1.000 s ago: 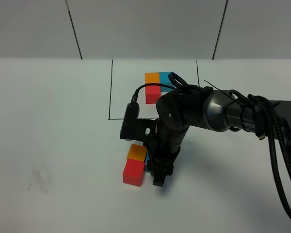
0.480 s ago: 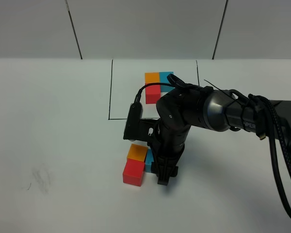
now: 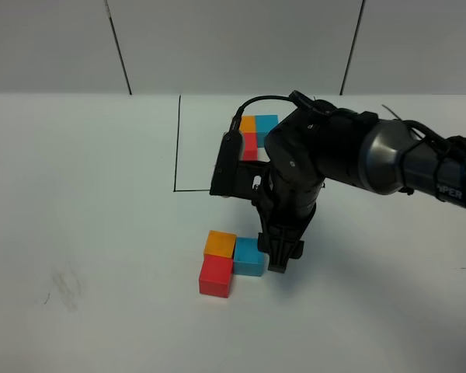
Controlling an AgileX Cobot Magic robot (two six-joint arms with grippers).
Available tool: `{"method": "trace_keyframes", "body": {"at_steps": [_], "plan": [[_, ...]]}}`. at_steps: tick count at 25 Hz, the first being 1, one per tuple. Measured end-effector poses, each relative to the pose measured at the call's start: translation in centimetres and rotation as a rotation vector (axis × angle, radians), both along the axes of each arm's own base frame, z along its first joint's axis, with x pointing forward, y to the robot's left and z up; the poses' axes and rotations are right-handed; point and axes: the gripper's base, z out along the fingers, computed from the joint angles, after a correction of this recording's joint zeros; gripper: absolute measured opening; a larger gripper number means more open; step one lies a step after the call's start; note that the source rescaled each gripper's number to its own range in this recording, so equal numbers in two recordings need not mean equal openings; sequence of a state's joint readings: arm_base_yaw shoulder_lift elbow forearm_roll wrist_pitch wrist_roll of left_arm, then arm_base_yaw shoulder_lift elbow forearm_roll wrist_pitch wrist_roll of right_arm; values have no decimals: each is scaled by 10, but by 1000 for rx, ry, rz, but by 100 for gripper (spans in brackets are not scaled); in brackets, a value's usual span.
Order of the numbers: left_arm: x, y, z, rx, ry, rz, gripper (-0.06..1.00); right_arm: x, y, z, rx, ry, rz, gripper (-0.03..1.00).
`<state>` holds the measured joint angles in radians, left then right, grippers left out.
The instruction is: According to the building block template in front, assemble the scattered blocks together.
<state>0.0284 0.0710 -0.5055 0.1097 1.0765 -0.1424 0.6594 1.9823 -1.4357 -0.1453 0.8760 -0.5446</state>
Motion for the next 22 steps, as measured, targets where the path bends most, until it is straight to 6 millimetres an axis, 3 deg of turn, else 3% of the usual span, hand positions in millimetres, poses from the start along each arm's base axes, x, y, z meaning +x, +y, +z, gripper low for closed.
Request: {"method": "trace_keyframes", "body": {"at_steps": [8, 12, 15, 19, 22], "plan": [[0, 0, 0, 0, 0, 0, 0, -7, -36, 73, 9, -139, -108, 74], [0, 0, 0, 0, 0, 0, 0, -17, -53, 104, -7, -198, -184, 67], [0, 0, 0, 0, 0, 0, 0, -24, -61, 113, -28, -188, -241, 51], [0, 0, 0, 0, 0, 0, 0, -29, -67, 115, -54, -160, -318, 14], [0, 0, 0, 0, 0, 0, 0, -29, -71, 116, -52, -148, -378, 3]]}}
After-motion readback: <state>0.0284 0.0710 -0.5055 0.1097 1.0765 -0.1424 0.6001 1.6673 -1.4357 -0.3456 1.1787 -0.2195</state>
